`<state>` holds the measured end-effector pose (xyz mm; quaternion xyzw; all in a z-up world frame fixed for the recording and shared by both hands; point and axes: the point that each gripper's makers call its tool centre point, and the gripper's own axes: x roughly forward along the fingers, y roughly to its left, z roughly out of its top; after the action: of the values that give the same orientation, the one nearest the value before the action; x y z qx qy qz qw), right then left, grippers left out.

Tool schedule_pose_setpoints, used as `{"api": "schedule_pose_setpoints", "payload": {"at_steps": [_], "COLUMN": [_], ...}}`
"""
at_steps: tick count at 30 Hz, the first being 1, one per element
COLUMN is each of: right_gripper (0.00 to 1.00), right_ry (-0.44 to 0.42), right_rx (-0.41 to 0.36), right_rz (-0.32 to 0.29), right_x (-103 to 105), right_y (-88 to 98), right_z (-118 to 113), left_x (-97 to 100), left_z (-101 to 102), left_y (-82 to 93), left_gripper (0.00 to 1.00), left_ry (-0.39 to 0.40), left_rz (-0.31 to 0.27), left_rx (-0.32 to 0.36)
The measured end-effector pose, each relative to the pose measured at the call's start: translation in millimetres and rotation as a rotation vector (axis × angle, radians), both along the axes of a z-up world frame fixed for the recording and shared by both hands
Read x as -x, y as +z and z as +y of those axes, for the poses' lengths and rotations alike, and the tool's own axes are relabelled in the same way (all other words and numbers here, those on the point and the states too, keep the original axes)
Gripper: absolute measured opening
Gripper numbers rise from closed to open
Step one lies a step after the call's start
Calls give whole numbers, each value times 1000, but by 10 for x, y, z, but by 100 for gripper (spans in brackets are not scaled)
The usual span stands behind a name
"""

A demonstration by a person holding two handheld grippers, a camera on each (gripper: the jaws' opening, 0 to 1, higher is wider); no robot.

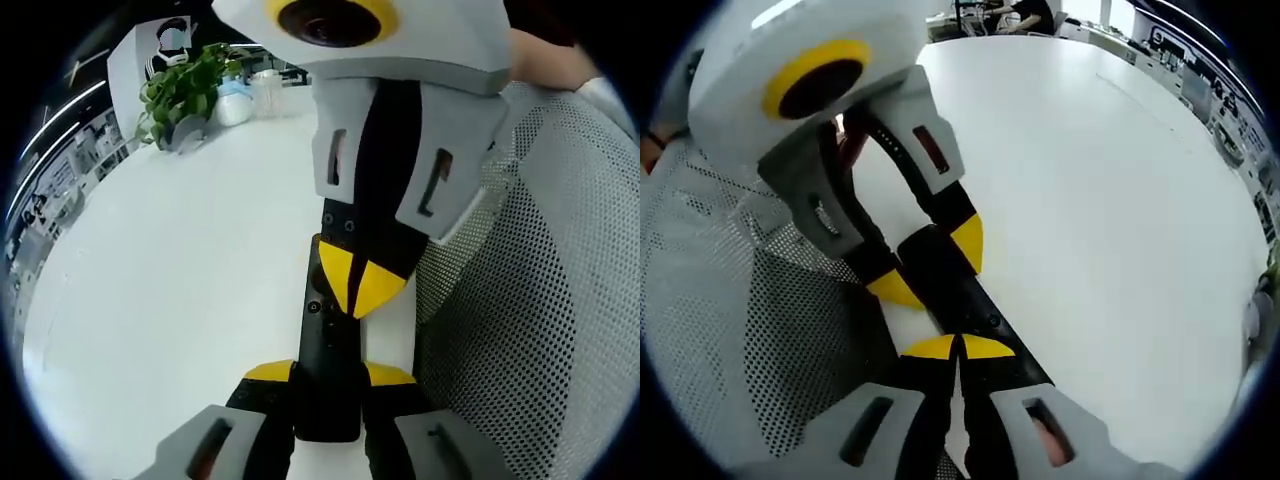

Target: Press the specified remote control buttons in sequence, fully releasing each button before pressing the next.

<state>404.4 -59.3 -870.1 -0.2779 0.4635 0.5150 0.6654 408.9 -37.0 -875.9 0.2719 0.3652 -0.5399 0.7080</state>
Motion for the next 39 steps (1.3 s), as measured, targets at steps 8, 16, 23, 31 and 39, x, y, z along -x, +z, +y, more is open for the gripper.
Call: {"api": "schedule_pose_setpoints", "payload": {"at_steps": [8, 16, 23, 31, 39], "right_gripper": [0, 0, 0, 0, 0], "right_ry": [0, -41, -7, -42, -38], "right_rx": [-2, -9, 10, -18, -40], "right_rz": [5, 43, 16, 35, 3], "right_x": [2, -2, 13, -1, -37], "right_y": [-9, -5, -1, 46, 89], "right_z": [4, 1, 2, 37, 79], "left_x": [-4, -1, 1, 0, 6], "left_z": [-1, -1, -3, -5, -5], "left_y": [-3, 1, 1, -1, 4], "left_gripper": [25, 25, 25, 25, 25], "left_ry": [0, -2, -2, 1, 2], "left_rz": [0, -1, -3, -4, -7], "left_rx": [-1, 0, 4, 5, 3]}}
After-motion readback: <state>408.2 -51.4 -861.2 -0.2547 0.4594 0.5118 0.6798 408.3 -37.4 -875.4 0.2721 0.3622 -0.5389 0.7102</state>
